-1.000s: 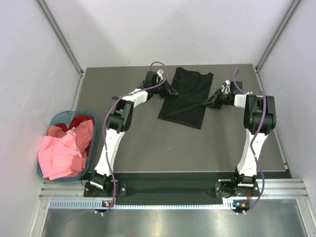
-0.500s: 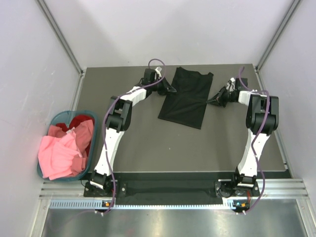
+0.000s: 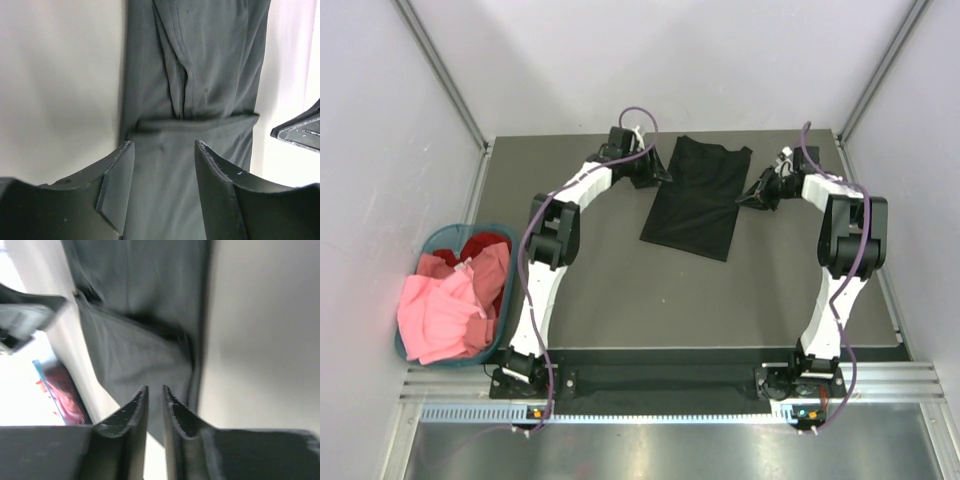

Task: Fold and stack the t-shirts
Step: Fold the tshirt

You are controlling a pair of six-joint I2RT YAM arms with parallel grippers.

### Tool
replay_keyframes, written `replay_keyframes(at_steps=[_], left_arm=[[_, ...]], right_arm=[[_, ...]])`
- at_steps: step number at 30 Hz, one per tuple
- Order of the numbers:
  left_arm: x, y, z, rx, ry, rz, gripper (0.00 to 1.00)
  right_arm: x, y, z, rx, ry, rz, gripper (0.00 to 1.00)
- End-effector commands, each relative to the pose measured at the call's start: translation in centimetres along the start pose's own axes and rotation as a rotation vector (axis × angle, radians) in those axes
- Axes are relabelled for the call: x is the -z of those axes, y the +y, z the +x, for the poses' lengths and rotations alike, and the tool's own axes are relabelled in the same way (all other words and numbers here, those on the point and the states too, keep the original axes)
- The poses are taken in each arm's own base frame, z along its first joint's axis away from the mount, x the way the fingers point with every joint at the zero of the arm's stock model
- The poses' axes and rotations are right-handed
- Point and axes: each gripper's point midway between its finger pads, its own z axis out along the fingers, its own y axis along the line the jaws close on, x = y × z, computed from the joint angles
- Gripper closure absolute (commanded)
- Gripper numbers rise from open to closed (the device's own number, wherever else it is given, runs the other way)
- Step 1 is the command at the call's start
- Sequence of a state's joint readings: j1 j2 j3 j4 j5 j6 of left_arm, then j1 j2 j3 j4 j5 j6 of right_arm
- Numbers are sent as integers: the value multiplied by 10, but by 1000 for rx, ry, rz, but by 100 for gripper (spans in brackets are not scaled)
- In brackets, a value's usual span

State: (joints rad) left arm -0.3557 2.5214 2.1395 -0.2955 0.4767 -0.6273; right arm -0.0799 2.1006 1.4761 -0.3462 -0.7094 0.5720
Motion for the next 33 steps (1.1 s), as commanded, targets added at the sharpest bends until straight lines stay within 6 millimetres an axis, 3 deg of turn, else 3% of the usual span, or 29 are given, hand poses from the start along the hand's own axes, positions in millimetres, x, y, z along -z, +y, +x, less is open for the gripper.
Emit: replay_keyframes(at_steps=[1, 4, 6, 7, 9, 10, 17, 22, 26, 33], left_arm=[[63, -21, -33, -137, -68, -70, 42], [87, -7, -20, -168, -28, -114, 41], [100, 4, -2, -159, 42, -139, 41], [103, 8, 5, -178, 72, -143, 41], [108, 13, 30, -153, 164, -129, 41], [109, 19, 45, -129, 208, -129, 41], [120, 27, 95, -9, 282, -108, 43], [111, 34, 105, 84, 289, -126, 44], [109, 42, 111, 128, 297, -172, 44], [111, 46, 124, 199, 330, -196, 43]], right_arm=[[32, 10, 20, 78, 12, 69, 80], [43, 4, 49, 90, 65, 99, 73], [50, 1, 69, 102, 88, 111, 70], [50, -7, 86, 87, 114, 119, 66], [52, -3, 97, 108, 110, 102, 62], [50, -13, 115, 71, 142, 105, 61], [35, -25, 162, 43, 207, 85, 57], [22, -33, 173, 9, 209, 84, 57], [15, -39, 170, -26, 184, 95, 58], [19, -50, 170, -64, 157, 162, 59]])
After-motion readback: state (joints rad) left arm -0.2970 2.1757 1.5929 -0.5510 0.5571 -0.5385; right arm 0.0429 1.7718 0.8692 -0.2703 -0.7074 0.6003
